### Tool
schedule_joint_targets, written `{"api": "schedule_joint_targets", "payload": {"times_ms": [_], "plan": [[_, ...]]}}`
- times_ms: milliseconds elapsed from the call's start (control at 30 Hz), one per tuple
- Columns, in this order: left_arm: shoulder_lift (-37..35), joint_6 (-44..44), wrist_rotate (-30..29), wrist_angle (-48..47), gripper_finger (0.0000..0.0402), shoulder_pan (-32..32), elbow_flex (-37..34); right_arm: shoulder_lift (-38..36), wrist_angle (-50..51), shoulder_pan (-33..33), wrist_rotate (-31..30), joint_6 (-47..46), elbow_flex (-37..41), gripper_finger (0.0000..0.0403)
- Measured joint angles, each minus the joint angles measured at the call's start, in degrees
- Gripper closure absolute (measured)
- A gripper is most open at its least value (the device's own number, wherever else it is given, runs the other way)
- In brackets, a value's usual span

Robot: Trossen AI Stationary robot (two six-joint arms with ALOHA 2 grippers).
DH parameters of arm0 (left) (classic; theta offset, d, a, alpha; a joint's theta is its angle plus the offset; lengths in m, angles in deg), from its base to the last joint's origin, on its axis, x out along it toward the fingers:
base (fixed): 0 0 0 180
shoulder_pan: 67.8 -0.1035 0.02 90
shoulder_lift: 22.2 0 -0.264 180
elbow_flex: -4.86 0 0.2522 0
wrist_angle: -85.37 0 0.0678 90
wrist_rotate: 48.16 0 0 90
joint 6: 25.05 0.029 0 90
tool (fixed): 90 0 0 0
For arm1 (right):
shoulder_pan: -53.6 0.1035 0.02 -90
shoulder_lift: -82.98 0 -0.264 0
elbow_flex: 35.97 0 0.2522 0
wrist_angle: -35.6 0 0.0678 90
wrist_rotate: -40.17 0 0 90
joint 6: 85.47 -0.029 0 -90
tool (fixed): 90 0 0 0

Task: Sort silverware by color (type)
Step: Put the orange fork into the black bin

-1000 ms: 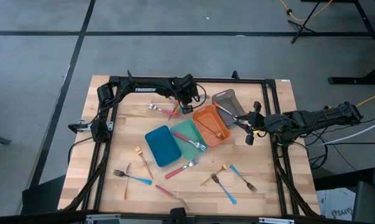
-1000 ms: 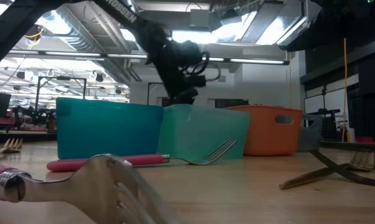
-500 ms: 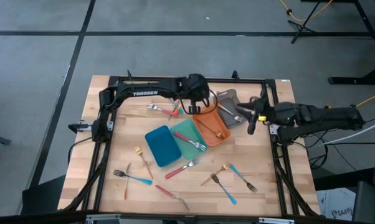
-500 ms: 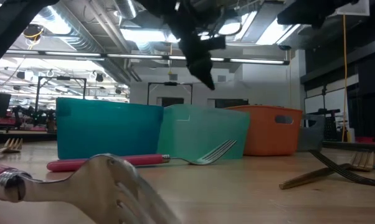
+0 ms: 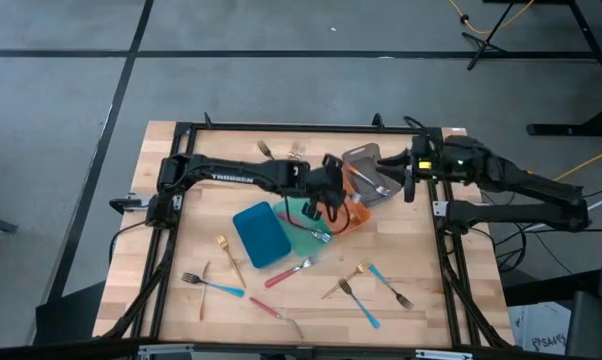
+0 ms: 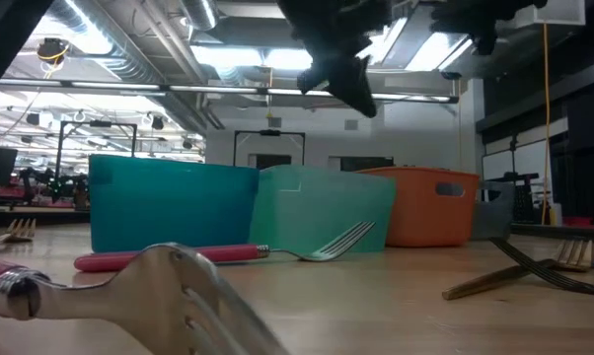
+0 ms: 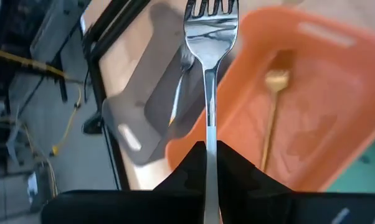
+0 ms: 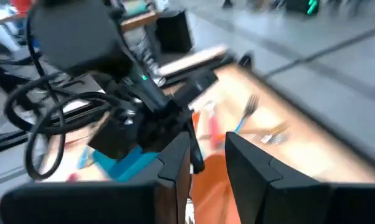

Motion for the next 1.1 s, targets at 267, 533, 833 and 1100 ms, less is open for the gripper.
{"api": "schedule_joint_targets", "payload": {"times_ms": [267,533,833,1100], "plan": [[0.0,2.6,0.0,0.2,0.0392,4.4,0.0,9.1,1.3,-4.4,18.6,-1.8,0.0,0.0308],[0.0,2.6,0.0,0.2,0.0392,5.9,0.0,19.2,1.2,-4.2,26.7,-1.7,0.0,0.0308],[0.0,2.5,-0.1,0.1,0.0392,5.9,0.0,24.9,0.4,-4.2,32.5,-0.9,0.0,0.0308],[0.0,2.5,-0.1,0.3,0.0392,5.9,0.0,25.5,-0.3,-4.2,34.3,0.6,0.0,0.0308]]}}
